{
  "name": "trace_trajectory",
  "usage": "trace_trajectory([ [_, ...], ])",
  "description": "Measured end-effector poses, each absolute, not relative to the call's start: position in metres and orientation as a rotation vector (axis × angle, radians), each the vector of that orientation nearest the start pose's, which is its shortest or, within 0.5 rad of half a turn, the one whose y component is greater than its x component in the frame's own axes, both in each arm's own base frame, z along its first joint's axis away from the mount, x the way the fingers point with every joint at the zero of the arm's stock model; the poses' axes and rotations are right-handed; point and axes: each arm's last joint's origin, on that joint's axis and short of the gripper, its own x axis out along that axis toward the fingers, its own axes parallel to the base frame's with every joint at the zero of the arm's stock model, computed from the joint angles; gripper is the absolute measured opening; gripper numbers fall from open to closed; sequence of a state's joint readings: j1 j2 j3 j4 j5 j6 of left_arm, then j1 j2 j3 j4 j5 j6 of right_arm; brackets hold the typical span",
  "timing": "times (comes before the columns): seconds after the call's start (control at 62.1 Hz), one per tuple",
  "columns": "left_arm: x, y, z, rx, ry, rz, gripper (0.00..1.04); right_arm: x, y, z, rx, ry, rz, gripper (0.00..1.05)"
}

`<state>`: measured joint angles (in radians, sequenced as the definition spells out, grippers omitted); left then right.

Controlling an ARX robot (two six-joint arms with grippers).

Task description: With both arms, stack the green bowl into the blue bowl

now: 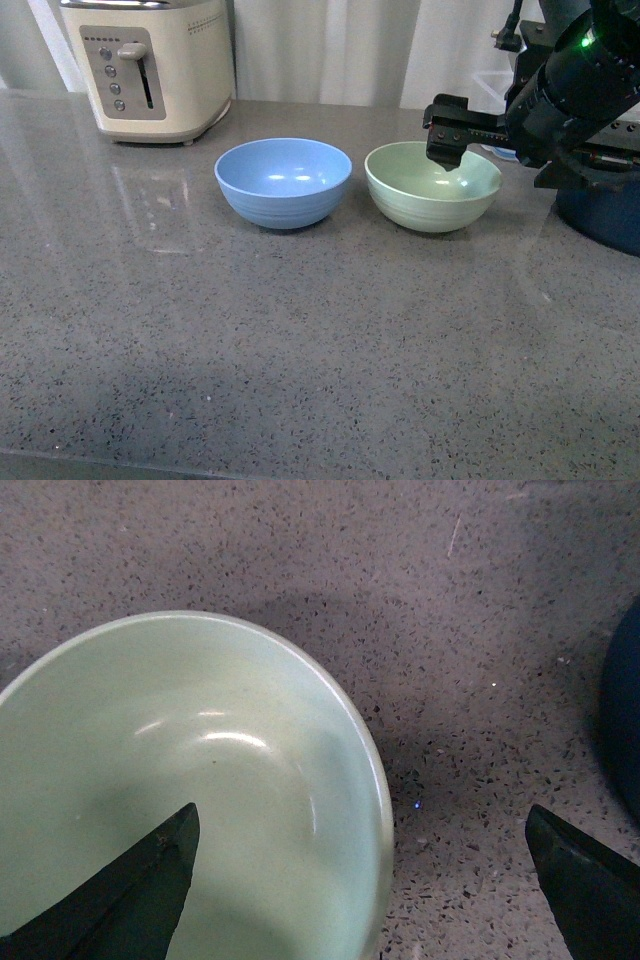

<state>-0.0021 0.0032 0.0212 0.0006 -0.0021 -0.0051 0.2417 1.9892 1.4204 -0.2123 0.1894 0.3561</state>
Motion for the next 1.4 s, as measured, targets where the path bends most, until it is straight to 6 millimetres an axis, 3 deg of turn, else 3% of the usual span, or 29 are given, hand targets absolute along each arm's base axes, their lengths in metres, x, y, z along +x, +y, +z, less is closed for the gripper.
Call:
trace_trajectory([
  [0.145,0.097,0.000,0.171,-0.005,-0.019,0.000,0.98,0.429,0.098,0.187,0.170,0.778,-0.107,0.94],
  [0.193,0.097,0.000,0.171,-0.005,-0.019,0.000,0.98,0.431,0.098,0.185,0.168,0.784,-0.115,0.89],
  [0.579,0.097,0.000,0.171,-0.005,-0.019,0.000,0.98,0.434,0.096,0.180,0.175,0.791,-0.128,0.27],
  [0.773,0.097,0.000,0.171,-0.005,-0.019,0.000,0.98,0.435,0.095,0.184,0.183,0.769,-0.124,0.01],
  [0.95,0.097,0.000,0.171,-0.005,-0.019,0.000,0.98,0.429,0.094,0.203,0.190,0.718,-0.113,0.01],
  [1.159,0.097,0.000,0.171,-0.005,-0.019,0.000,0.98,0.413,0.102,0.248,0.221,0.620,-0.033,0.01],
  [1.239,0.097,0.000,0.171,-0.005,-0.019,0.000,0.98,0.404,0.114,0.266,0.230,0.575,0.033,0.01],
  [1.4,0.097,0.000,0.171,-0.005,-0.019,0.000,0.98,0.394,0.147,0.281,0.232,0.520,0.166,0.01],
])
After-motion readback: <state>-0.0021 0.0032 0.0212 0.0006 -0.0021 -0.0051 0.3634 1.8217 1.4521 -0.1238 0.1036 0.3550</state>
